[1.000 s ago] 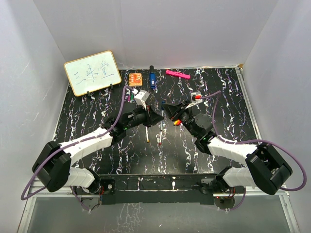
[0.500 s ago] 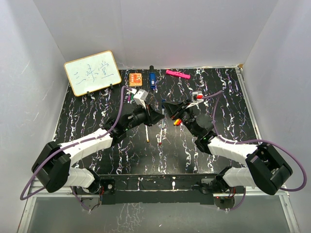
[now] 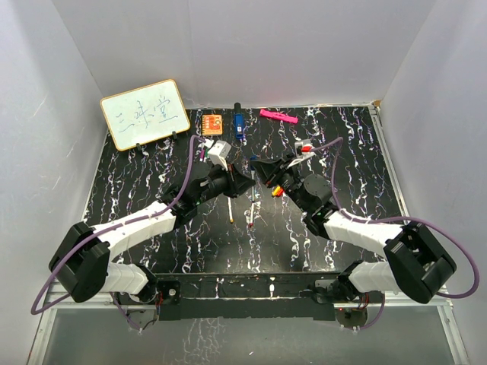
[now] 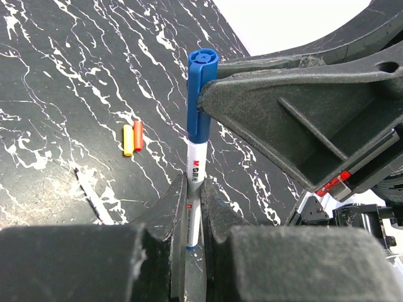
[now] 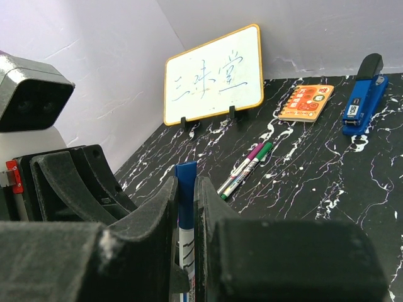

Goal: Insert the pens into the pen caps

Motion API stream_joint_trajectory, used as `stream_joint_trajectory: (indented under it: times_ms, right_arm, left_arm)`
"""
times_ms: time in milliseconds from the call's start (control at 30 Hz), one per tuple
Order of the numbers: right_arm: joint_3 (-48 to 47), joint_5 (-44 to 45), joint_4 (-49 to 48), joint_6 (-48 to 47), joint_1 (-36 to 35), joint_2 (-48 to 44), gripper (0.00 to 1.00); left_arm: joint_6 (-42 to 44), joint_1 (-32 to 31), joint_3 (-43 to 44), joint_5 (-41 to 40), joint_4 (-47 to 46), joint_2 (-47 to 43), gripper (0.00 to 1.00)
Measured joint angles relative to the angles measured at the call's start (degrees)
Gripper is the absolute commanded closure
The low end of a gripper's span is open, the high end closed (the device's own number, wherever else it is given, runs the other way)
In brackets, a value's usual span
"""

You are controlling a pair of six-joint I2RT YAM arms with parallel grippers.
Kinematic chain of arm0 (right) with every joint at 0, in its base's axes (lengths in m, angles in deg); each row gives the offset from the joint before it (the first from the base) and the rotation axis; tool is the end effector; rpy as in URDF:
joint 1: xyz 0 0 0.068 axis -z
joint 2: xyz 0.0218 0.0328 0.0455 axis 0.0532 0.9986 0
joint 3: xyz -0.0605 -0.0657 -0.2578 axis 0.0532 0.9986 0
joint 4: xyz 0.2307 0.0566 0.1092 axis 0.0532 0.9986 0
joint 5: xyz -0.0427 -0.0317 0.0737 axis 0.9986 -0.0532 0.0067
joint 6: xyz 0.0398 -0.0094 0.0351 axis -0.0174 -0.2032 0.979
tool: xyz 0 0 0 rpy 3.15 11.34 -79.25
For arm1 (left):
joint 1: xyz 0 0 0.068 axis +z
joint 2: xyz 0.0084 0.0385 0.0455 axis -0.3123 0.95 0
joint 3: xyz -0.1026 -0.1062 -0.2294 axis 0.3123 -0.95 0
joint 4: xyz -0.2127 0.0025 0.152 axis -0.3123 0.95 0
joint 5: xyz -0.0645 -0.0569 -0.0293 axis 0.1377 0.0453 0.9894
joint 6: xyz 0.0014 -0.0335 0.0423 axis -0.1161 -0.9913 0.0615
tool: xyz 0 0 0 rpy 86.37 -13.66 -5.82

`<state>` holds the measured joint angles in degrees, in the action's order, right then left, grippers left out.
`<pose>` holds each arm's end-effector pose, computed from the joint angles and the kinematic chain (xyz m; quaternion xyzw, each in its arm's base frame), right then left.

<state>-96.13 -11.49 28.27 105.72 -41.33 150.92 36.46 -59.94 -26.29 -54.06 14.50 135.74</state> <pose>0.2148 0.1692 0.2576 -0.0507 0.6585 0.4156 0.6254 0.2197 -0.2050 0.2772 0.1240 0.7254 -0.4610 0.4959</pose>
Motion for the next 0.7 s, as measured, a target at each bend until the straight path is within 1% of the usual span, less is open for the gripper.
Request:
stream_joint_trajectory:
  times_ms: [367, 700]
  right_arm:
    - [-1.16, -0.35, 0.04, -1.86, -0.5, 1.38, 1.0]
    - [-1.68, 1.6, -2.69, -3.69, -2.32, 3.34, 1.0]
  left_arm:
    - [0.87, 0.92, 0.0, -0.44, 0.26, -0.39, 1.0]
    - [0.92, 1.9, 0.0, -0.5, 0.39, -1.16, 1.0]
